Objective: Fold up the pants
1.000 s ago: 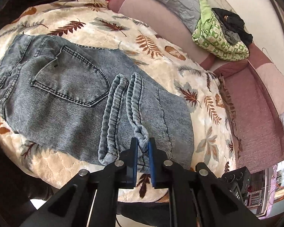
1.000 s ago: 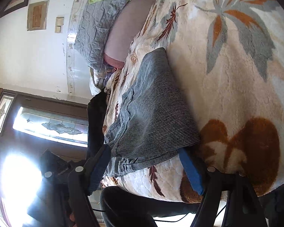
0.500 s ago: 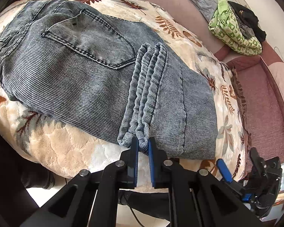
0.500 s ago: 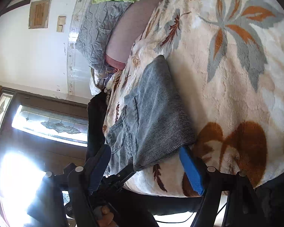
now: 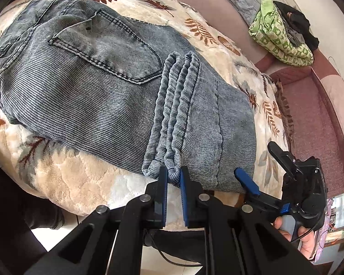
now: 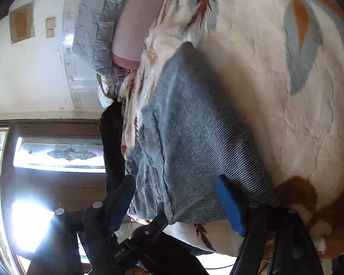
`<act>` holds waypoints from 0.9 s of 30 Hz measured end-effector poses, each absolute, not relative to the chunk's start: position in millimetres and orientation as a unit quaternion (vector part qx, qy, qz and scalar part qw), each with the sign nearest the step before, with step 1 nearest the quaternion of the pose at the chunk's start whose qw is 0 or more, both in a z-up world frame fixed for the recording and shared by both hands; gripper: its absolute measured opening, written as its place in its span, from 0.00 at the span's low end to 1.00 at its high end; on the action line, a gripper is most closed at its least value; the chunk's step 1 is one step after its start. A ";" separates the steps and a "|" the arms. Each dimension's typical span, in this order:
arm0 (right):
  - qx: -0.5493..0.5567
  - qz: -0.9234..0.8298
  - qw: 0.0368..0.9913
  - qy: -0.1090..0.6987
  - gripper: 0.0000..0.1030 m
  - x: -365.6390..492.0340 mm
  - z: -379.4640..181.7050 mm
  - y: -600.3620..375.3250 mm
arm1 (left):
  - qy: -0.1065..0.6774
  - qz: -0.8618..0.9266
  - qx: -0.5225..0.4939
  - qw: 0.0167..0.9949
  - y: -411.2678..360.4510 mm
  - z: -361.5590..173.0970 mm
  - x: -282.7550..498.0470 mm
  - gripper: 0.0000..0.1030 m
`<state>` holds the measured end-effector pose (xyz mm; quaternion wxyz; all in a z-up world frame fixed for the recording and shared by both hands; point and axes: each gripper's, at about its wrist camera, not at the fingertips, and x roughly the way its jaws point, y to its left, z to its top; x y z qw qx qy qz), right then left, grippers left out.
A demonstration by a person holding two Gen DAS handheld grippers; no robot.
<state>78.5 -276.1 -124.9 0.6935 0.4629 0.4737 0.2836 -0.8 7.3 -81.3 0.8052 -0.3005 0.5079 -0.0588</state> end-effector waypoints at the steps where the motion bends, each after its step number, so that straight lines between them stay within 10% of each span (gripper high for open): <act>1: 0.460 0.283 0.693 0.477 0.74 79.6 -124.4 -275.4 | 0.501 -0.059 -0.298 0.810 6.5 -73.1 -2.2 0.12; 10: 0.443 0.291 0.706 0.469 0.74 78.3 -125.9 -271.6 | 0.405 -0.105 -0.234 0.878 -36.8 -2.0 4.5 0.12; 27: 0.359 0.261 0.758 0.478 0.74 144.9 -58.0 -298.1 | 0.502 -0.076 -0.226 0.832 -36.5 -89.5 32.0 0.02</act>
